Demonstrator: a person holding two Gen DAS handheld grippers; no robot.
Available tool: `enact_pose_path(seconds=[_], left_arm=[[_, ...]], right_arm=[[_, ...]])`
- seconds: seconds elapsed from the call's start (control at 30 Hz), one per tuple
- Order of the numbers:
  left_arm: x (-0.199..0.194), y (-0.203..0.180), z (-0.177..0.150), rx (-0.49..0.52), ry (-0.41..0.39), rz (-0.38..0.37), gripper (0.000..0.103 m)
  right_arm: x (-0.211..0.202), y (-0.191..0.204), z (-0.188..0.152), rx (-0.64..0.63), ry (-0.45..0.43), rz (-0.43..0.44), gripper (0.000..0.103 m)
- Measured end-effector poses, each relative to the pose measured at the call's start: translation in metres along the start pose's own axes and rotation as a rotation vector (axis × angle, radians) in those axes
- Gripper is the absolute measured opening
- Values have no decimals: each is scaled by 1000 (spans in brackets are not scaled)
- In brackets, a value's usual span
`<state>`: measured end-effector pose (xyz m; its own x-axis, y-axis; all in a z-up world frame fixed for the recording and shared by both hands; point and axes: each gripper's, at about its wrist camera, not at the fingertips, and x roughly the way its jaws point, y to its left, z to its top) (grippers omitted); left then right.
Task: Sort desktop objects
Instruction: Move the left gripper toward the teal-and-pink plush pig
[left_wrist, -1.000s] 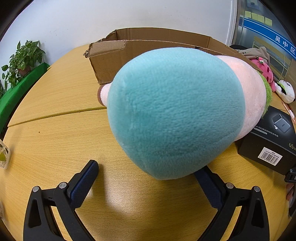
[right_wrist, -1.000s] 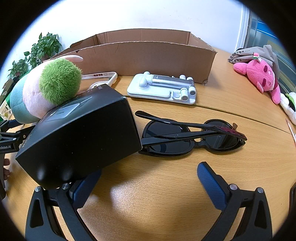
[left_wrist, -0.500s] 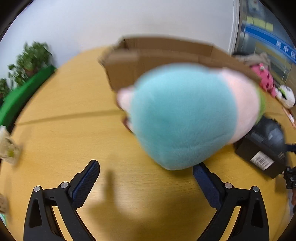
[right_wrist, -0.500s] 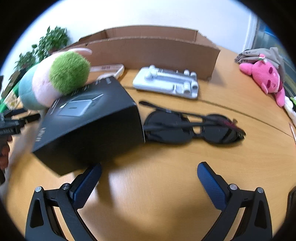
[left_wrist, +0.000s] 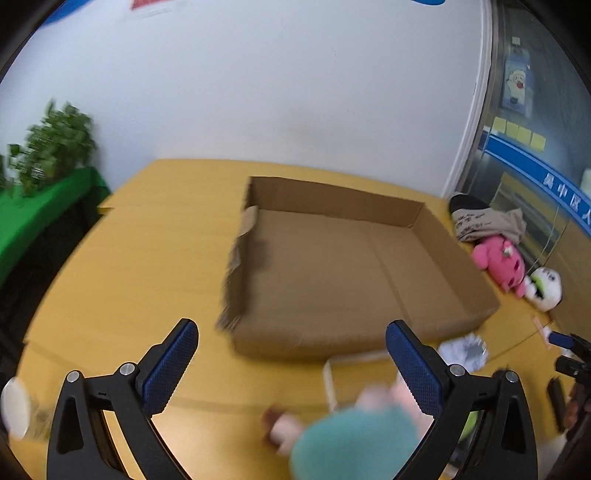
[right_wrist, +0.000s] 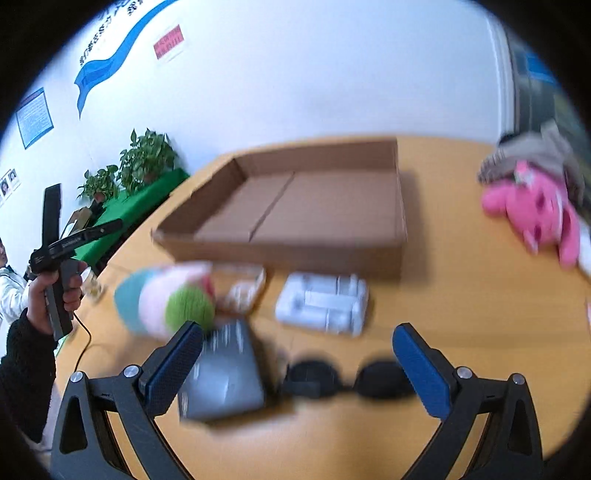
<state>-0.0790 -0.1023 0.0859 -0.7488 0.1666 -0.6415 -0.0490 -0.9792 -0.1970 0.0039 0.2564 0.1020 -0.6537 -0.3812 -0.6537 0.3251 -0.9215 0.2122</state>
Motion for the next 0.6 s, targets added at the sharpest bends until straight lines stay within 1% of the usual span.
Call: enact_pose_path(seconds=[0.1, 0.17, 0.23, 0.3, 0.33, 0.43, 0.5, 0.53, 0.57, 0.6], left_arm=[[43, -1, 18, 2, 74, 7, 102], [67, -3, 20, 15, 116, 20, 102], [89, -5, 13, 28, 169, 30, 102], [105, -7, 4, 46, 225, 40, 102], [109, -7, -2, 57, 245, 45, 102], [109, -11, -16, 120, 255, 57, 102], [105, -15, -21, 164, 268, 79, 102], [103, -13, -22, 157, 275, 77, 102], [102, -9, -23, 129, 288, 62, 102], [101, -5, -22, 106, 298, 50, 102]], right_arm=[[35, 9, 47, -40, 0, 5, 102], [68, 15, 76, -61, 22, -11, 102], [100, 18, 97, -83, 61, -22, 102], [140, 15, 112, -102, 138, -7, 102], [161, 10, 115, -106, 187, -28, 102], [202, -7, 110, -98, 318, -134, 102], [211, -21, 95, -66, 374, -155, 102], [211, -27, 87, -53, 396, -163, 102], [209, -30, 81, -54, 406, -179, 102], [205, -29, 76, -80, 403, -200, 102]])
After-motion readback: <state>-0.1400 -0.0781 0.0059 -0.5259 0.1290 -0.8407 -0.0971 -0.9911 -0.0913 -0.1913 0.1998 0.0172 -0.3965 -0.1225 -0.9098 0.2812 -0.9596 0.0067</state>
